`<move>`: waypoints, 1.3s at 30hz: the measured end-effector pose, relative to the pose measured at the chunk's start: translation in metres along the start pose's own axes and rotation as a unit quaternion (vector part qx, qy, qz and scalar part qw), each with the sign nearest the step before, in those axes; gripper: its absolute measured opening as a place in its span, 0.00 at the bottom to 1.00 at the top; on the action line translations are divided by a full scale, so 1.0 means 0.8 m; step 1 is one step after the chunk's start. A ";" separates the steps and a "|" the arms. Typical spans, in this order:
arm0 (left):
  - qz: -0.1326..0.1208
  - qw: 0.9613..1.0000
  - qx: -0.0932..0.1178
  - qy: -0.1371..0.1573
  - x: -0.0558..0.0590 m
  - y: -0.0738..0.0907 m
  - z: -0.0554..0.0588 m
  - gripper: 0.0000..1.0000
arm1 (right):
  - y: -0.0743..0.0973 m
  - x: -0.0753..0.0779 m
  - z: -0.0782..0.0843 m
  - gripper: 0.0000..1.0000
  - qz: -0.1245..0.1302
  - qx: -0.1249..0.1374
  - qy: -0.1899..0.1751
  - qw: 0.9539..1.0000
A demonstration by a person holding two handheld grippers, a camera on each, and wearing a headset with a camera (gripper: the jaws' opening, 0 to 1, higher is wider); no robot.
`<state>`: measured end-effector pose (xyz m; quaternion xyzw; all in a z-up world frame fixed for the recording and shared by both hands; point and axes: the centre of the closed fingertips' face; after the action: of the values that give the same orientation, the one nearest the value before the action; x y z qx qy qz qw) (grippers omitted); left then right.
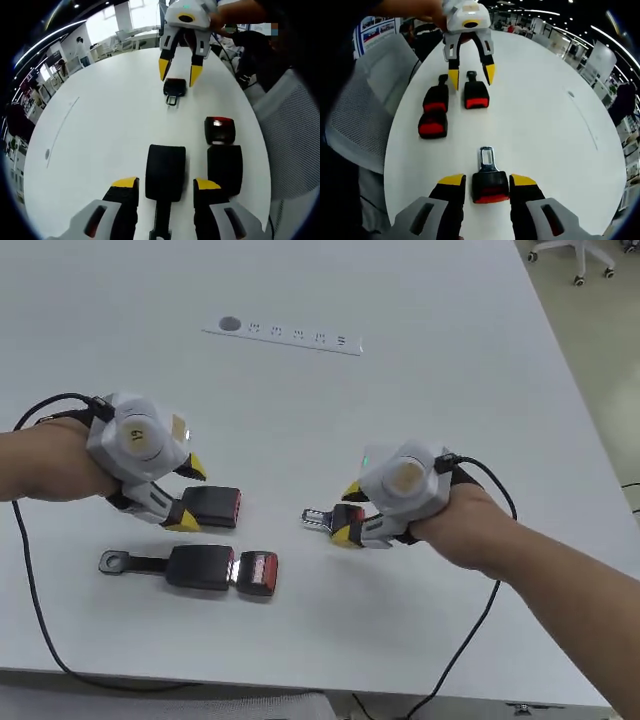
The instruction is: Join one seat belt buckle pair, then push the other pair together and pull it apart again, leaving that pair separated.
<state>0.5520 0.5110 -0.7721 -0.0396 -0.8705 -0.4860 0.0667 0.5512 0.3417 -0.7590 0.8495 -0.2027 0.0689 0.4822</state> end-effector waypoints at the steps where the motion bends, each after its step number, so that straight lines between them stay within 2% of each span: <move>1: 0.003 1.000 -0.001 0.001 -0.001 -0.001 0.002 0.44 | -0.001 -0.001 0.003 0.32 -0.005 -0.001 0.004 1.000; 5: 0.001 1.000 -0.011 0.002 -0.007 -0.006 0.007 0.44 | -0.004 -0.003 0.009 0.34 -0.015 0.003 0.007 1.000; 12: 0.020 1.000 -0.014 -0.002 -0.003 -0.016 0.008 0.41 | -0.016 -0.005 0.024 0.34 -0.035 -0.004 0.013 0.999; 13: 0.024 0.999 -0.024 -0.009 -0.002 -0.016 0.010 0.40 | -0.017 -0.004 0.026 0.34 -0.037 -0.005 0.013 0.999; 14: 0.023 1.000 -0.016 -0.009 -0.003 -0.017 0.005 0.39 | -0.017 -0.004 0.025 0.34 -0.039 -0.005 0.011 0.999; 16: 0.025 0.999 -0.019 -0.017 -0.002 -0.018 0.002 0.38 | -0.019 -0.001 0.026 0.33 -0.041 -0.005 0.005 0.999; 21: 0.031 0.999 -0.021 -0.032 -0.001 -0.019 0.003 0.35 | -0.022 -0.005 0.026 0.32 -0.050 -0.008 0.012 0.999; 23: 0.032 0.999 -0.017 -0.025 -0.002 -0.019 0.004 0.35 | -0.025 -0.008 0.033 0.33 -0.050 -0.017 0.037 0.998; 24: 0.032 0.999 -0.015 -0.024 -0.002 -0.019 0.004 0.35 | -0.023 -0.010 0.027 0.32 -0.051 -0.007 0.031 0.998; 28: 0.031 0.999 -0.006 -0.016 -0.003 -0.019 0.005 0.34 | -0.024 -0.008 0.031 0.32 -0.059 -0.017 0.041 0.997; 33: 0.032 0.999 -0.014 -0.017 -0.003 -0.019 0.005 0.34 | -0.026 -0.008 0.032 0.32 -0.071 -0.019 0.036 0.997; 39: 0.027 0.999 -0.018 -0.011 -0.005 -0.018 0.006 0.33 | -0.026 -0.006 0.032 0.32 -0.068 -0.031 0.038 0.996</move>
<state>0.5533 0.5077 -0.7878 -0.0694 -0.8608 -0.4995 0.0690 0.5532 0.3305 -0.7905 0.8425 -0.1283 0.0621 0.5196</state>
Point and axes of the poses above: the centre of the closed fingertips' face, and the gripper's own axes: y roughly backward along the fingers, x roughly to its right, z roughly out of its underside, and after that the axes turned 14 degrees about z, right-handed
